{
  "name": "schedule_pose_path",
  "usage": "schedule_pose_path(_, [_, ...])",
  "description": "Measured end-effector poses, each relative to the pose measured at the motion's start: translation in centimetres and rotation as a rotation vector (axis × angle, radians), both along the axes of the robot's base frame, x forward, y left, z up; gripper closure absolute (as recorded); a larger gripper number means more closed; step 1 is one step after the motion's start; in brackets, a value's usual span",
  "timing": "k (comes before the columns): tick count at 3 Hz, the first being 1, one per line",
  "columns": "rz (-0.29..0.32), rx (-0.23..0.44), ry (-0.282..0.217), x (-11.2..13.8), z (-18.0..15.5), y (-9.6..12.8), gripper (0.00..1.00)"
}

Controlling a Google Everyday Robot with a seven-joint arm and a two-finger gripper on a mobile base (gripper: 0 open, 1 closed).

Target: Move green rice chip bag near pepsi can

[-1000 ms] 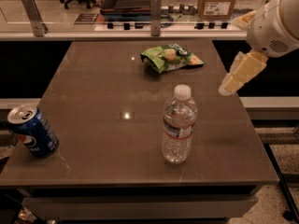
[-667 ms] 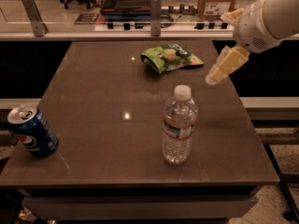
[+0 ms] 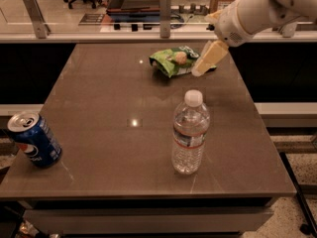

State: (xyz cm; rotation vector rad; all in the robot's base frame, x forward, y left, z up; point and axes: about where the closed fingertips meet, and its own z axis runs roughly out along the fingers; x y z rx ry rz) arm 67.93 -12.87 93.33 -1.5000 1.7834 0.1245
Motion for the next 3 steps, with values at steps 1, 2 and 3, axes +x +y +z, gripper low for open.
schedule_pose_path(1, [0.05,0.009,0.053,2.8,-1.9,2.7,0.0])
schedule_pose_path(2, [0.072,0.0,0.104,4.3,-4.1,4.5,0.0])
schedule_pose_path(3, [0.065,-0.021,0.168,5.4,-7.0,5.4,0.0])
